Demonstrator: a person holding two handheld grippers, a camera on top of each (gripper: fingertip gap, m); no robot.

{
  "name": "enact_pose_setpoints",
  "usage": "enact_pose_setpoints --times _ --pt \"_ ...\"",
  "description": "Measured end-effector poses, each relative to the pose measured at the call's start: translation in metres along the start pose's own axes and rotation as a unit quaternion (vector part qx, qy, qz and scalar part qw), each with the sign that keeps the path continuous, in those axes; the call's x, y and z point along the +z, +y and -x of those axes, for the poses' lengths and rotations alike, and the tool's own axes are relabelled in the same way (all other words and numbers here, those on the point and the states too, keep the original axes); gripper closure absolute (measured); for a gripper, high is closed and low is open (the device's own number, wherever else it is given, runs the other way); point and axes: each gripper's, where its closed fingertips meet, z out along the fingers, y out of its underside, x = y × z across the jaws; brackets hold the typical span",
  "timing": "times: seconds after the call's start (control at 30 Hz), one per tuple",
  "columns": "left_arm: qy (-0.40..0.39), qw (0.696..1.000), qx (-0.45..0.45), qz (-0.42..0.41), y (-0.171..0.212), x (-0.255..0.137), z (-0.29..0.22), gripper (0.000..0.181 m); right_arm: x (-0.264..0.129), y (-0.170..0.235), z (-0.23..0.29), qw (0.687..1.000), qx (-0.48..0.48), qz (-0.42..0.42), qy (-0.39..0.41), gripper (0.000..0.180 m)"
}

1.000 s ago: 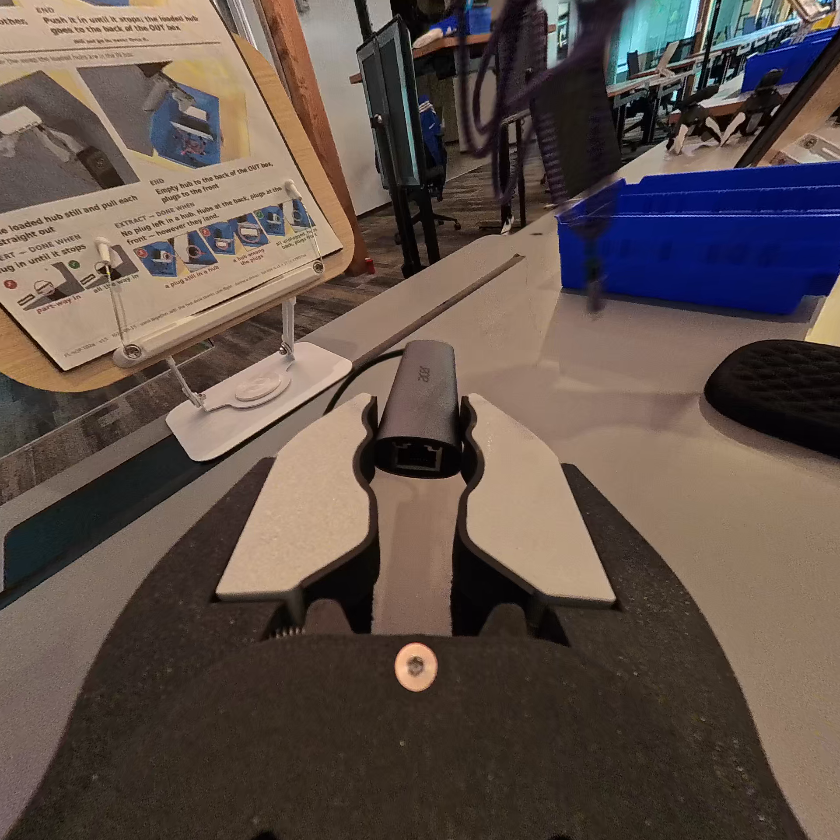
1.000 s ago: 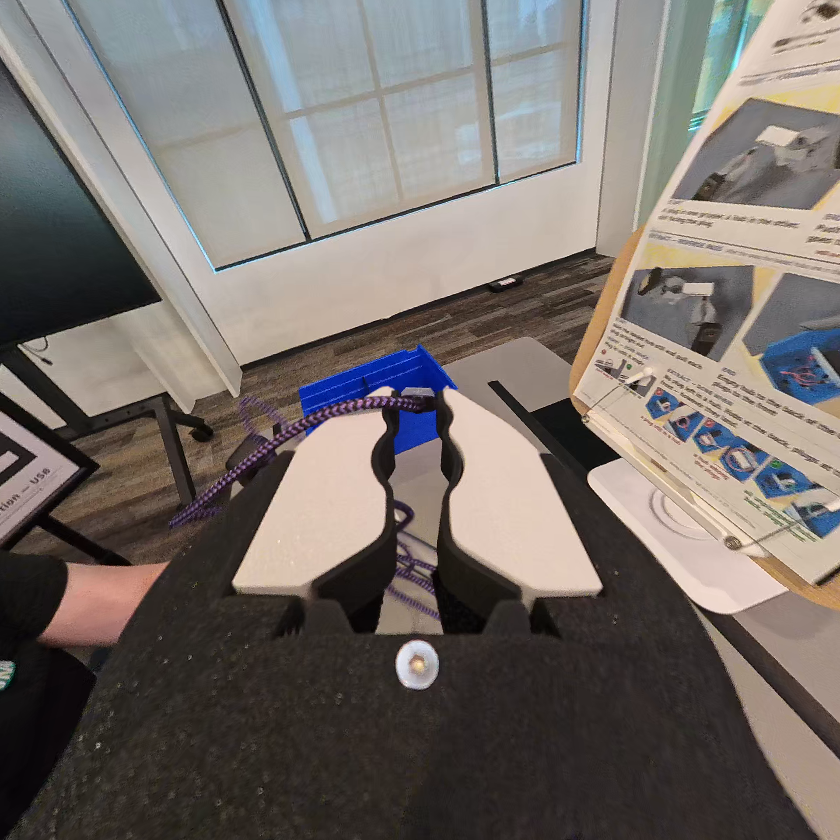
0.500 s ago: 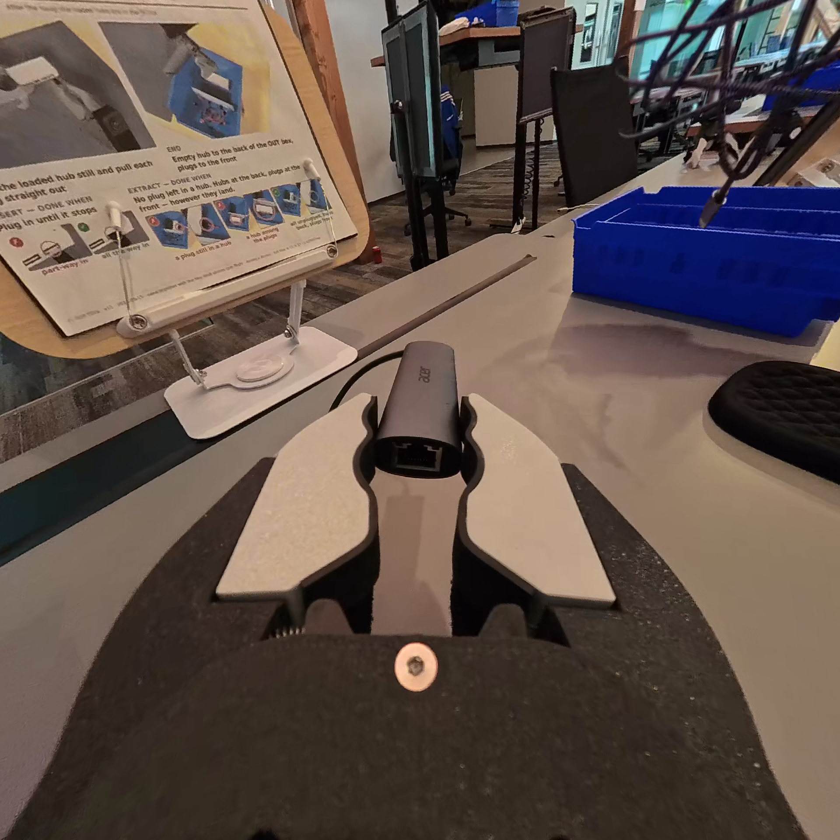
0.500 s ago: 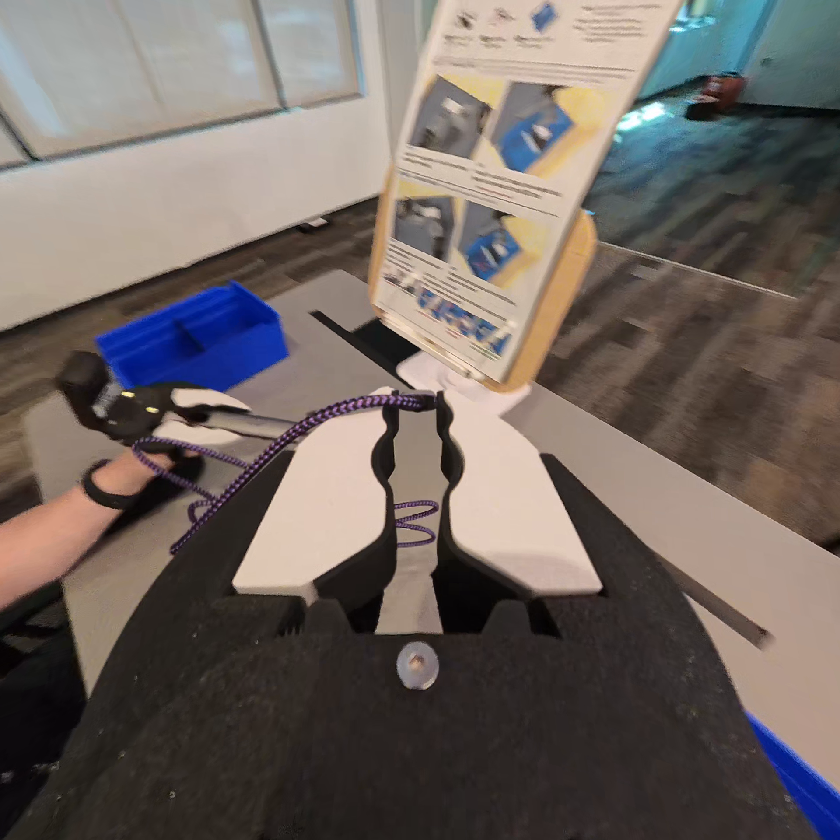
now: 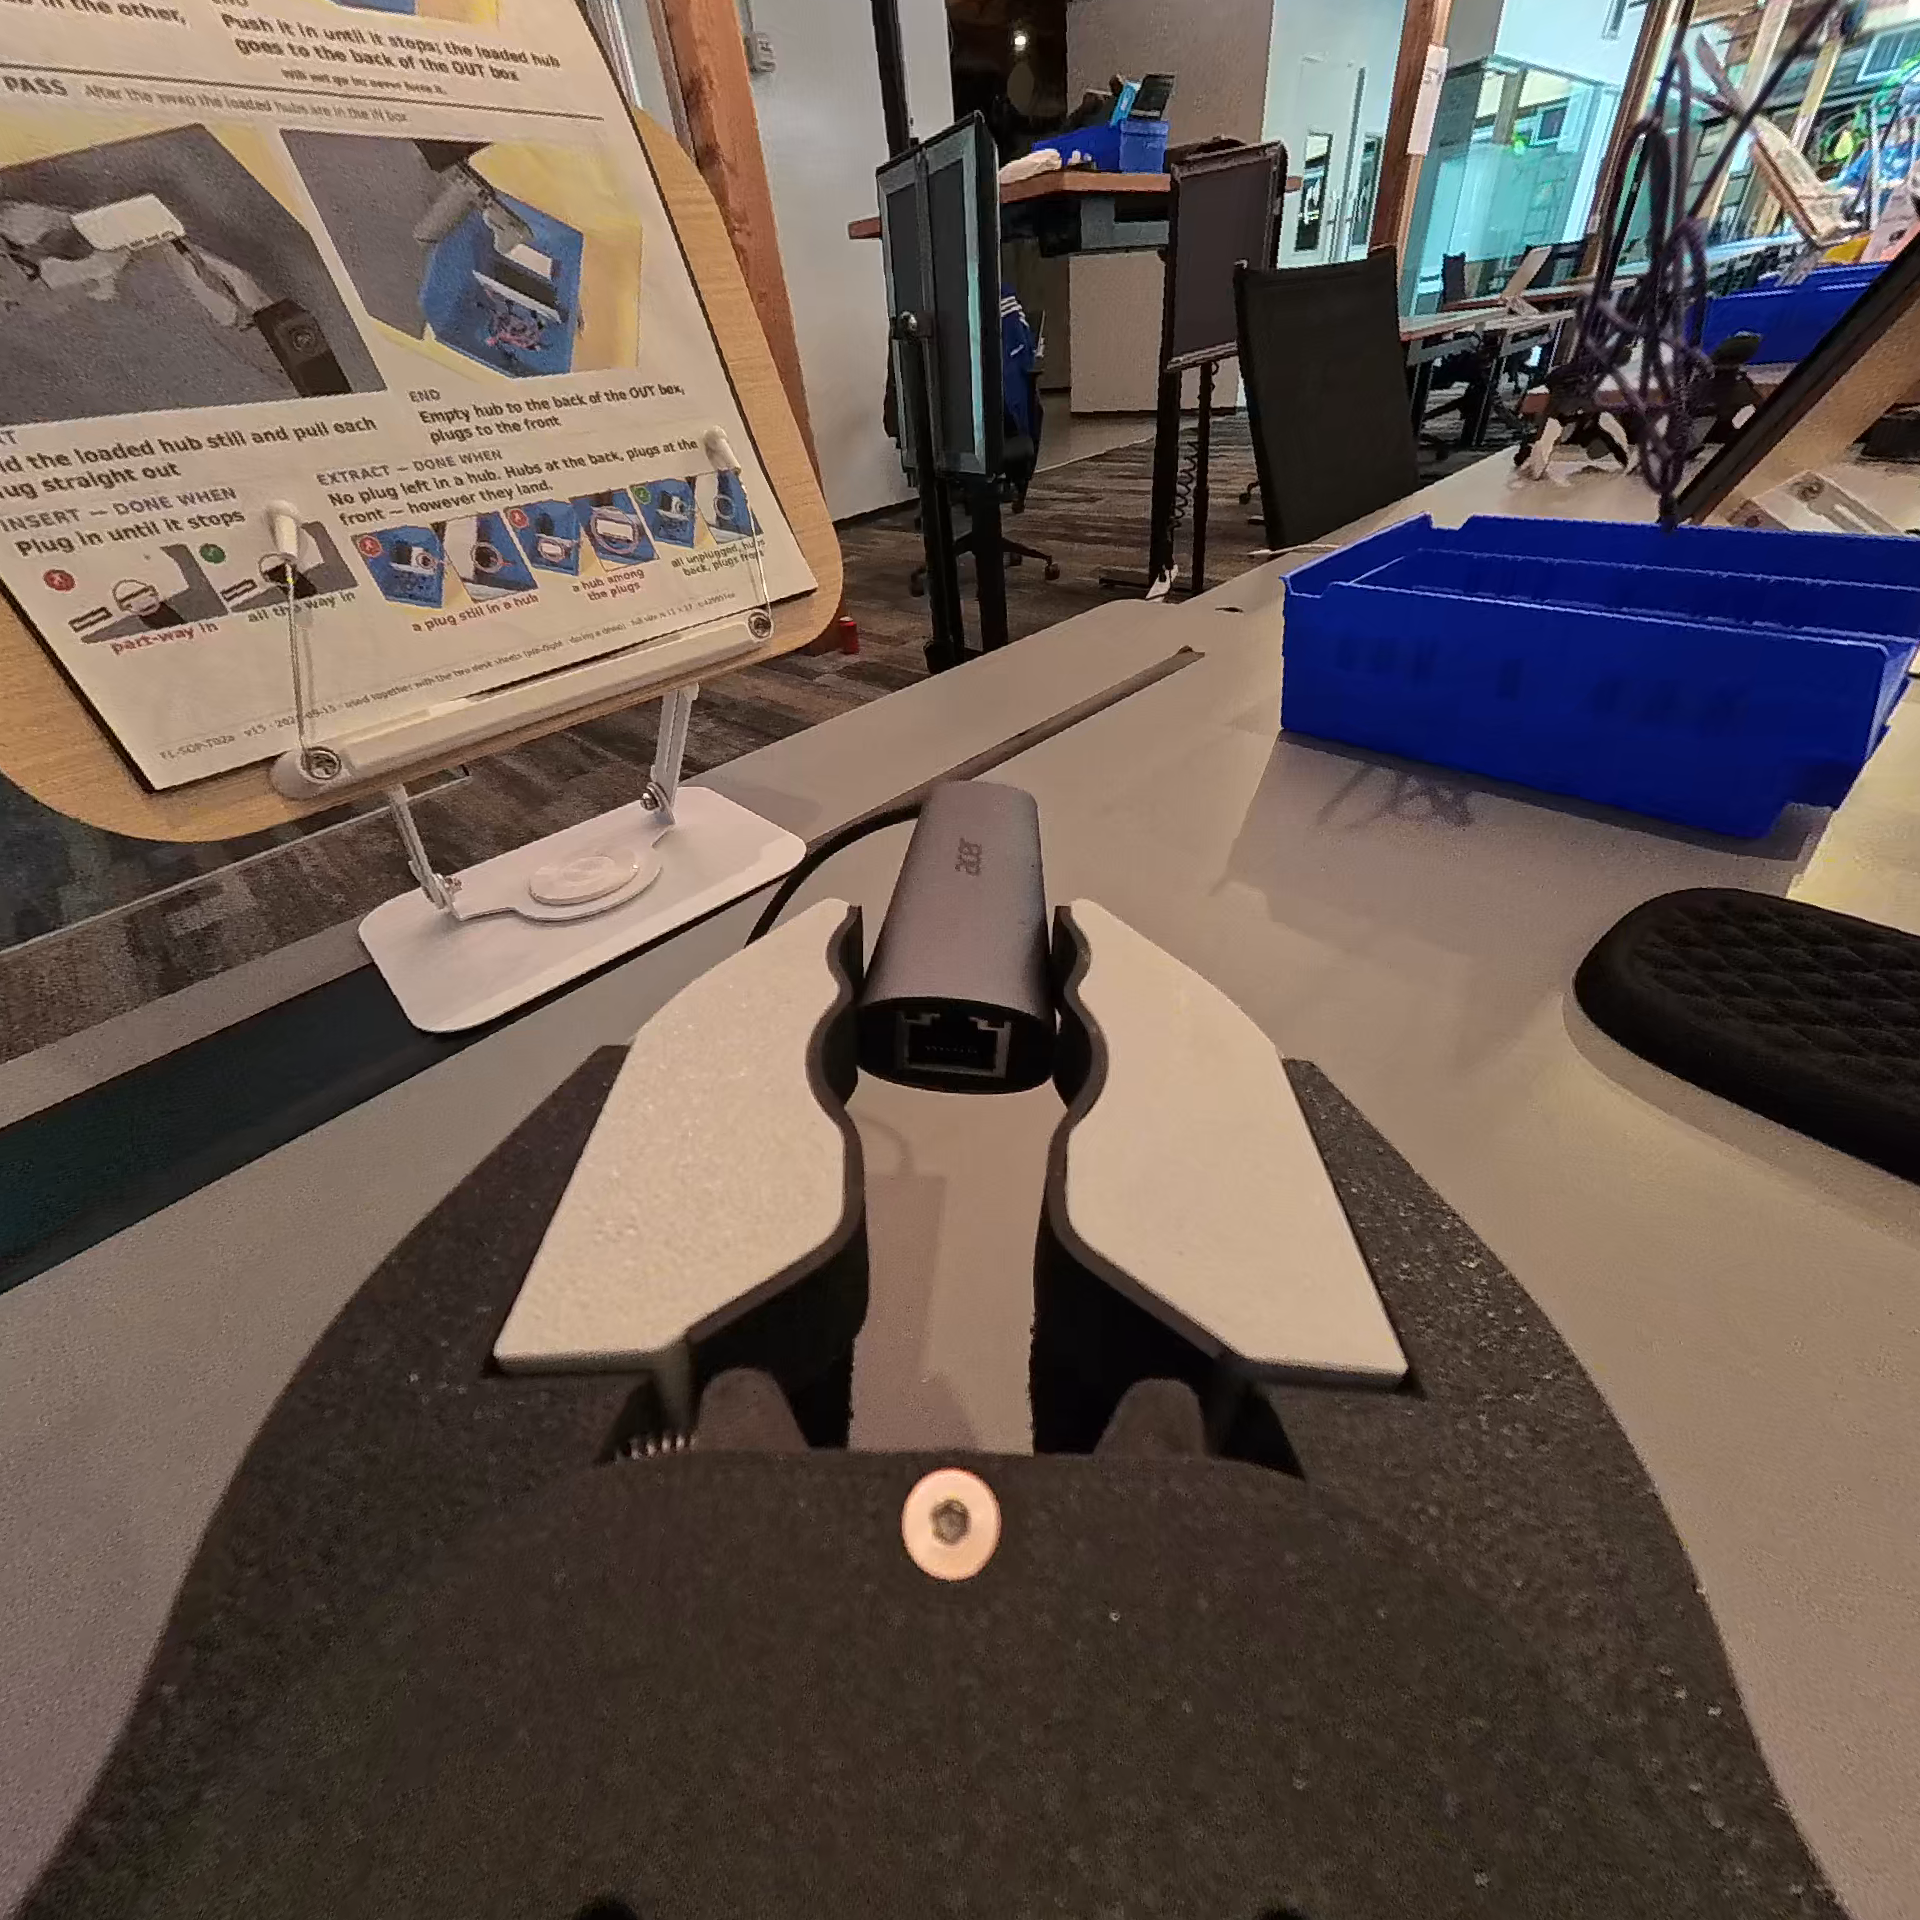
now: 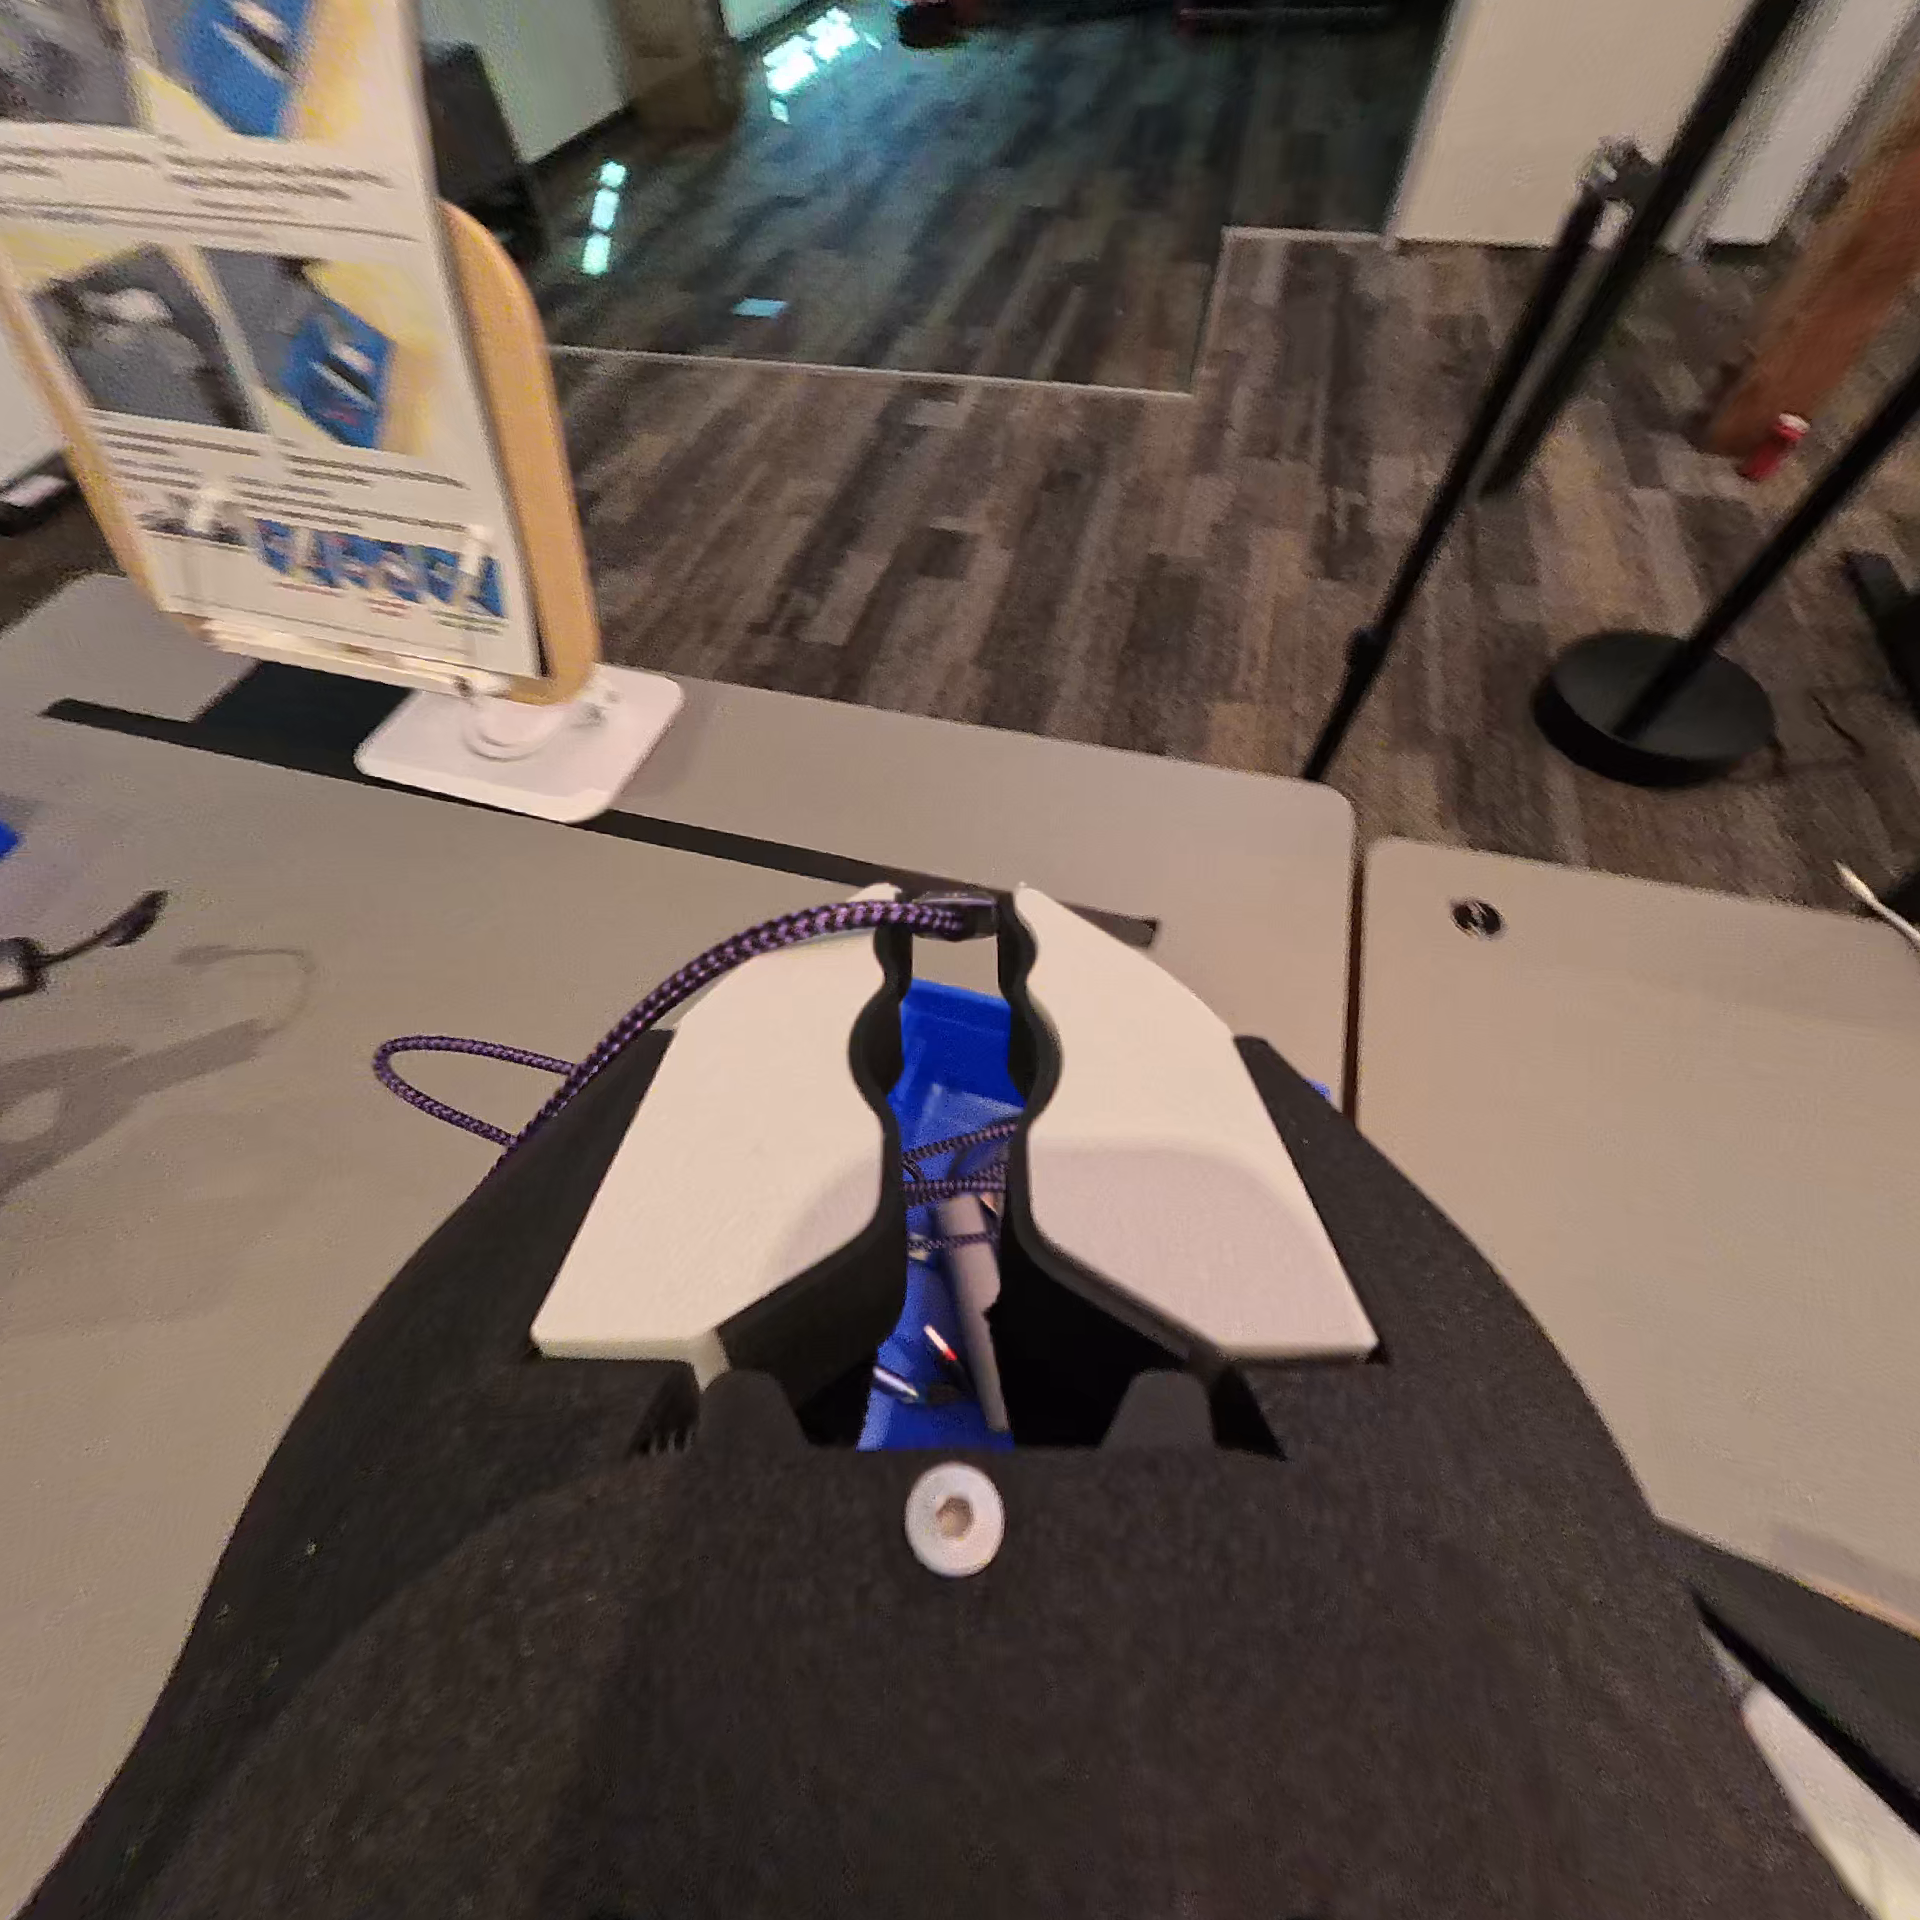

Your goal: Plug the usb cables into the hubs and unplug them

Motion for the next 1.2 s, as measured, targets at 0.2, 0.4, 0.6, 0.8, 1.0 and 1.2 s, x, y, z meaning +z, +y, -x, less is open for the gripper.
enact_pose_setpoints --times 0.2,0.4,0.6,0.8,1.0,1.2 --pt "0.006 1.0 -0.003 0.004 0.002 0.002 -0.003 0.147 0.015 0.087 -0.049 0.991 0.016 0.118 0.065 0.164" --pt "0.008 1.0 -0.004 0.003 0.002 0.002 -0.003 0.147 0.027 0.17 -0.055 0.959 0.052 0.273 0.058 0.164" --pt "0.008 1.0 -0.007 -0.001 0.0 0.001 -0.002 0.147 0.037 0.226 -0.046 0.926 0.104 0.361 0.038 0.164" --pt "0.01 1.0 -0.011 -0.003 -0.001 0.0 -0.002 0.147 0.053 0.261 -0.043 0.917 0.141 0.372 0.025 0.164" --pt "0.009 1.0 -0.012 -0.004 -0.002 -0.001 -0.001 0.147 0.067 0.275 -0.038 0.924 0.155 0.35 -0.003 0.164" --pt "0.008 1.0 -0.014 -0.008 -0.003 -0.002 0.0 0.147 0.066 0.274 -0.042 0.93 0.14 0.341 0.007 0.157"
